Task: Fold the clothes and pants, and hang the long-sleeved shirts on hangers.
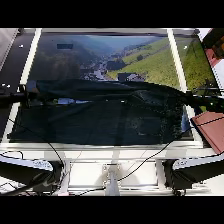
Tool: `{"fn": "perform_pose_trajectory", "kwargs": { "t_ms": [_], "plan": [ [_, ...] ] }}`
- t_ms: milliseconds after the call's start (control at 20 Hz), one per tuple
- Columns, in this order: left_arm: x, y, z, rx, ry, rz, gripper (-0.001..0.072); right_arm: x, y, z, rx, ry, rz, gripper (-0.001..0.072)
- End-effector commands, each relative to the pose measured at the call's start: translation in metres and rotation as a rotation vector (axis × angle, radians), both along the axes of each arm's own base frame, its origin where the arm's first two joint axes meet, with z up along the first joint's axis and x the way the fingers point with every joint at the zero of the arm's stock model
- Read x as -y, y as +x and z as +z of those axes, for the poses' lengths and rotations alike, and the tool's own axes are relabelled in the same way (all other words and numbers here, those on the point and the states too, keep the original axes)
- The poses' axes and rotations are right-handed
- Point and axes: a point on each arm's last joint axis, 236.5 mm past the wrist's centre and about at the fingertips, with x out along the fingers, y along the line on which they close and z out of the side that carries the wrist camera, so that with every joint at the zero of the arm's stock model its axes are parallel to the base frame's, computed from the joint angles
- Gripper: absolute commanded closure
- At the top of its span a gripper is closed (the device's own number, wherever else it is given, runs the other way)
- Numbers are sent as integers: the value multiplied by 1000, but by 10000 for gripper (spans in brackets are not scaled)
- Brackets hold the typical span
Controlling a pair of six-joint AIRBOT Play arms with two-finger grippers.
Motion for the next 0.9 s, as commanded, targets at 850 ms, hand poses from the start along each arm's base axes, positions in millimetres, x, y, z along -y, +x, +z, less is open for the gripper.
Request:
{"fn": "perform_pose_trajectory", "kwargs": {
  "t_ms": [850],
  "plan": [
    [-114,35,100,-143,1405,-671,685,-11,43,25,38,-26,-64,672]
  ]
}}
